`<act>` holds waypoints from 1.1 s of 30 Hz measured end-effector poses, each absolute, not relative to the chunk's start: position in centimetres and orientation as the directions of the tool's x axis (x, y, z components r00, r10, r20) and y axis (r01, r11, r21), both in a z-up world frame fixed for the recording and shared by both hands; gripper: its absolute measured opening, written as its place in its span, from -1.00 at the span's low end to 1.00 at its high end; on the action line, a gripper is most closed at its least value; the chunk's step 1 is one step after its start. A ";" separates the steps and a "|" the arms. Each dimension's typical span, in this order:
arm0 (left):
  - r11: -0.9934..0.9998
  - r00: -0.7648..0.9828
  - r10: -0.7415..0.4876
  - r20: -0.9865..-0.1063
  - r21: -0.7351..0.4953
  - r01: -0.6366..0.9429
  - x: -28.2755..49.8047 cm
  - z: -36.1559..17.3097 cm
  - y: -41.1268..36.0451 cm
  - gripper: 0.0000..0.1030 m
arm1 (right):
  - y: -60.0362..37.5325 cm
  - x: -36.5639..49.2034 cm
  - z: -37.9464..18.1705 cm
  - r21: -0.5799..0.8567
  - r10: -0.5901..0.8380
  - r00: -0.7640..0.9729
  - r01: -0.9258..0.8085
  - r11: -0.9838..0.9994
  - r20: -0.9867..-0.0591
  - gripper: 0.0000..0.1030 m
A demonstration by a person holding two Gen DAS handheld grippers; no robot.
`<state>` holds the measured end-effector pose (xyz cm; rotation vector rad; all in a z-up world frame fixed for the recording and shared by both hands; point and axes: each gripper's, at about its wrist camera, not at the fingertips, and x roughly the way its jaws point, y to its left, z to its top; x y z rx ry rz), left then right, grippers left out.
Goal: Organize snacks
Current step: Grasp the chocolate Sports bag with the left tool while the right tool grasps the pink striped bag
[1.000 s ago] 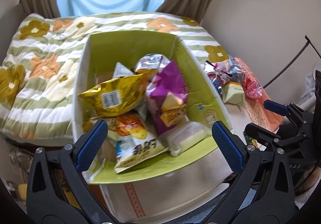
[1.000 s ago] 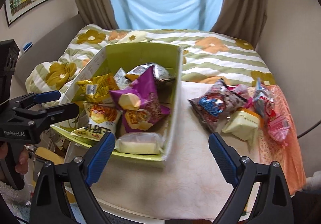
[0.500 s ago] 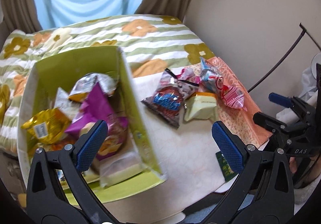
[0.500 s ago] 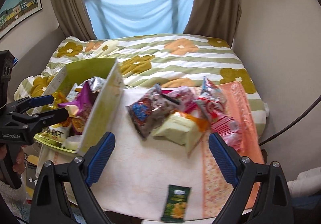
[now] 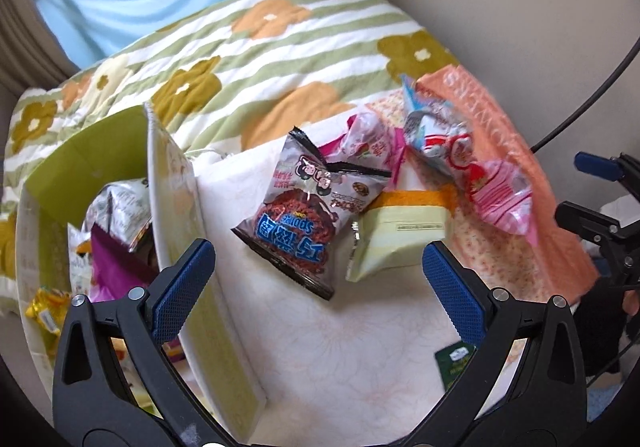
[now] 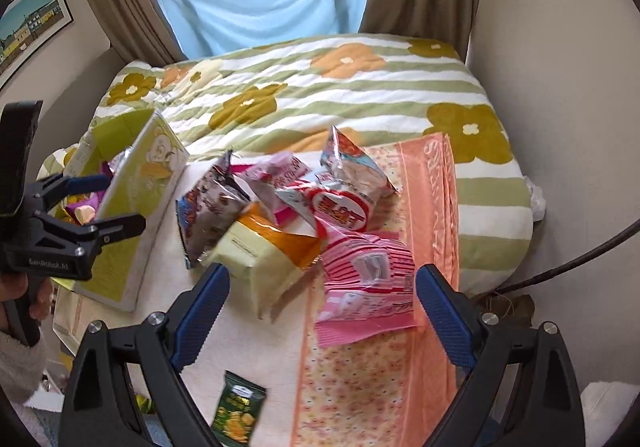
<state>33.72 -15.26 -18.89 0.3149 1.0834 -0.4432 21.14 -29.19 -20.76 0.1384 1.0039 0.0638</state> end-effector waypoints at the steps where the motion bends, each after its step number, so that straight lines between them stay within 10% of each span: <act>1: 0.865 0.386 -0.165 -0.908 0.055 0.499 34.3 -19.5 -15.6 0.99 | -29.8 21.6 -21.6 0.150 0.121 0.516 0.013 0.989 -0.848 0.81; 22: 0.747 0.189 0.003 -0.982 0.128 0.653 41.2 -28.7 -19.2 0.96 | -32.6 25.3 -29.3 0.190 0.117 0.345 0.186 0.964 -0.931 0.81; 33: 0.753 0.157 -0.010 -0.988 0.095 0.651 41.4 -29.5 -18.7 0.30 | -32.6 25.4 -30.1 0.212 0.131 0.348 0.208 0.955 -0.928 0.81</act>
